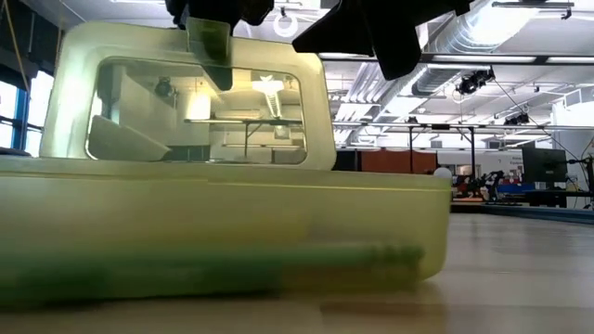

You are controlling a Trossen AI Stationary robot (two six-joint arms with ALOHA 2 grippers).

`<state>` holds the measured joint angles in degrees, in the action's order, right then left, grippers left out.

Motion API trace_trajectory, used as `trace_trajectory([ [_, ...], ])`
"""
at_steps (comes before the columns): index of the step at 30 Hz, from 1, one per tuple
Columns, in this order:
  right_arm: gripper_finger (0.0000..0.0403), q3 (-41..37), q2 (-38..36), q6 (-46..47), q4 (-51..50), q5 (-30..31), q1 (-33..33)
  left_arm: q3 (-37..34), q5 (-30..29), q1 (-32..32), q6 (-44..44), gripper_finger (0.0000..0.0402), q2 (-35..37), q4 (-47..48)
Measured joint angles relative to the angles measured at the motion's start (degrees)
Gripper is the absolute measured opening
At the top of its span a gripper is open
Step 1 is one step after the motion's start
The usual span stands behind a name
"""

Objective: Pick & place school supplies into a supply box
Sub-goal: Close the supply box lid

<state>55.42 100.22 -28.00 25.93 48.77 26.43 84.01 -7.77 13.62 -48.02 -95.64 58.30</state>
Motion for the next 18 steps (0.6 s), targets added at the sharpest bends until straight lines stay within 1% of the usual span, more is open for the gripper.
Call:
trace_trajectory([
  [3,0.0000,0.00,0.00,2.33,-0.11,-0.55,-0.01,0.00,0.02,0.07,-0.21,0.0014,0.00,0.02],
  [12,0.0001,0.00,0.00,2.30,-0.11,-1.03,-0.01,0.00,-0.13,-0.08,-0.23,0.0014,0.00,-0.04],
  [18,0.0001,0.00,0.00,2.45,-0.96,-2.45,-0.03,0.00,0.20,-0.08,-1.30,0.0014,0.01,-0.31],
])
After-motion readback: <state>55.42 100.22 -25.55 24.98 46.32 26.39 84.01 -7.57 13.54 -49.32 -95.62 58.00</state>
